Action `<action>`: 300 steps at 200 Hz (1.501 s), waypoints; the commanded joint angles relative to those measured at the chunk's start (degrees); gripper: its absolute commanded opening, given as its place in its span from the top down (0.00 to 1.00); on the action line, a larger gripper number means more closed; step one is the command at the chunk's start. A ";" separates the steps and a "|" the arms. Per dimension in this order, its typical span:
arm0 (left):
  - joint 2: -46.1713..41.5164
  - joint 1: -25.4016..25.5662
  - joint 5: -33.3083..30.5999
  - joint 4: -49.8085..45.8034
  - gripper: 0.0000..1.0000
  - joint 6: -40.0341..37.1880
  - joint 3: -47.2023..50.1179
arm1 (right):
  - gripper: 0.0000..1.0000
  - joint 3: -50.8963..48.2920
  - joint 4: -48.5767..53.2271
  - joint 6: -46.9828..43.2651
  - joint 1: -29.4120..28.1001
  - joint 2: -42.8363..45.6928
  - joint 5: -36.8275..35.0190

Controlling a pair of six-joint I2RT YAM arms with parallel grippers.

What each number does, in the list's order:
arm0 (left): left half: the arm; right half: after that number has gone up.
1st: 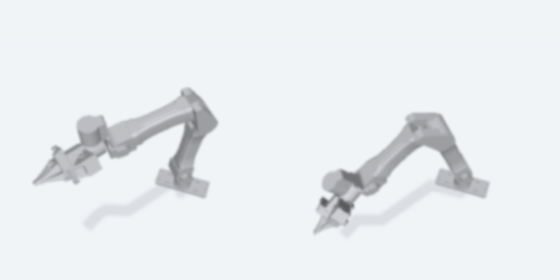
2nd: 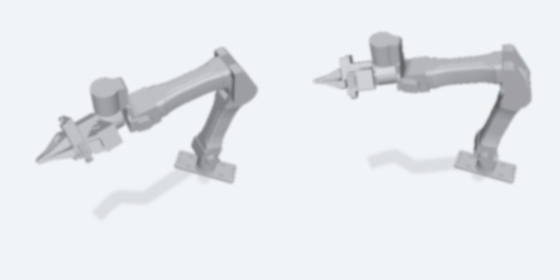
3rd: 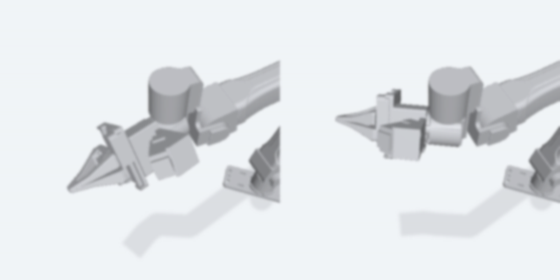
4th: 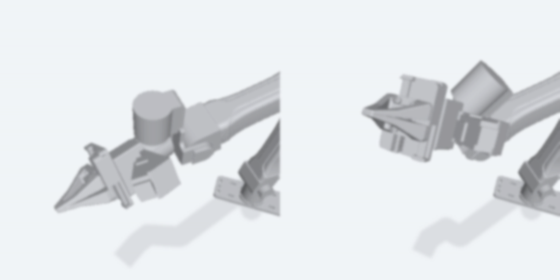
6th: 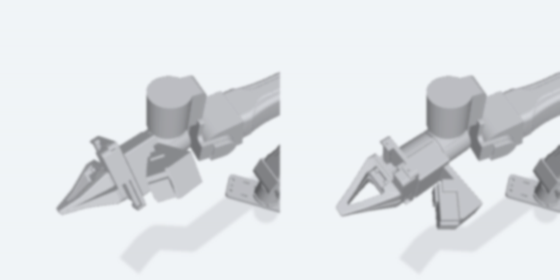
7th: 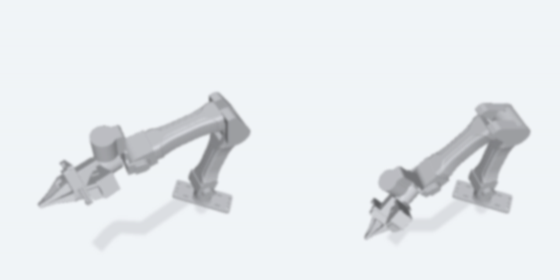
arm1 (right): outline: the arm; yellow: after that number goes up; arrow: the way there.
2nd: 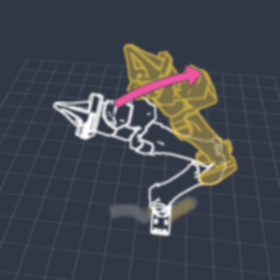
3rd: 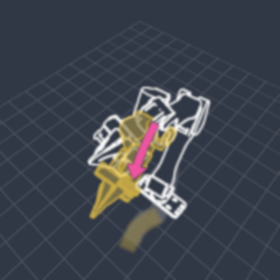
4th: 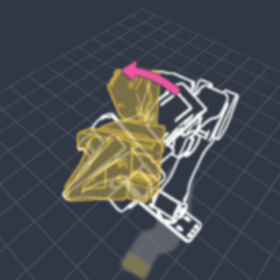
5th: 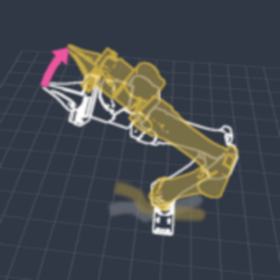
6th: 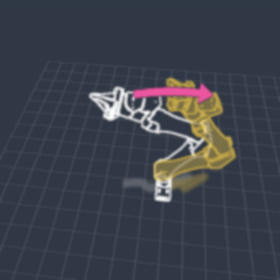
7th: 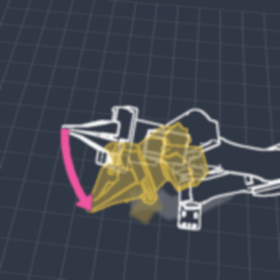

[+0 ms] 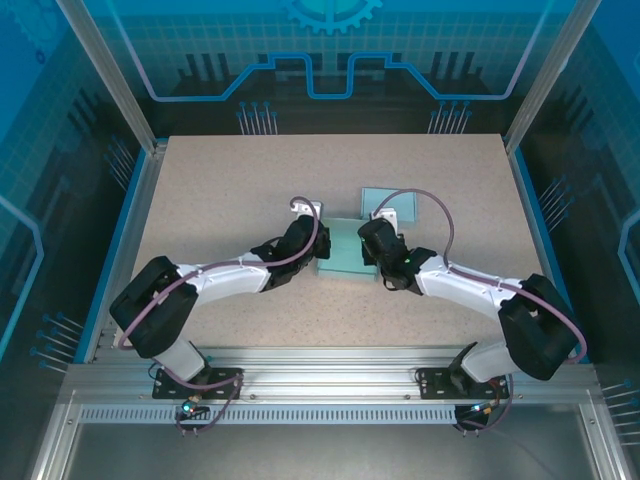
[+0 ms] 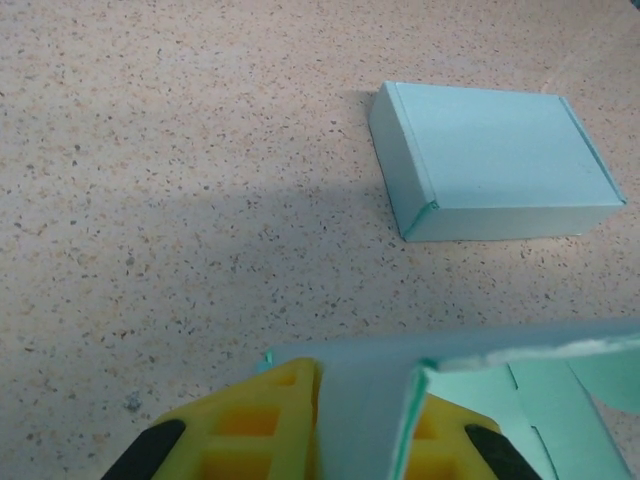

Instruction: Fold the paper box

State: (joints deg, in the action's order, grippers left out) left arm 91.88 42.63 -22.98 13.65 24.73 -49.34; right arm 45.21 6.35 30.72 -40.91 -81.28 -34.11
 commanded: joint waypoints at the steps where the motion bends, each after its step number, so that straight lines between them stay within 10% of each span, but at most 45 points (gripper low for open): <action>1: -1.26 2.59 4.38 3.54 0.87 3.99 2.23 | 0.88 -1.21 -3.72 1.66 -2.75 0.92 2.70; 300: 0.41 7.18 -1.28 13.57 0.90 4.01 13.40 | 0.83 -2.64 -5.36 20.77 -8.90 -0.41 -5.57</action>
State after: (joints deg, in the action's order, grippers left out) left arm 90.78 47.66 -29.12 28.82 27.14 -36.58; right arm 39.81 2.31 48.60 -48.38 -80.51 -41.60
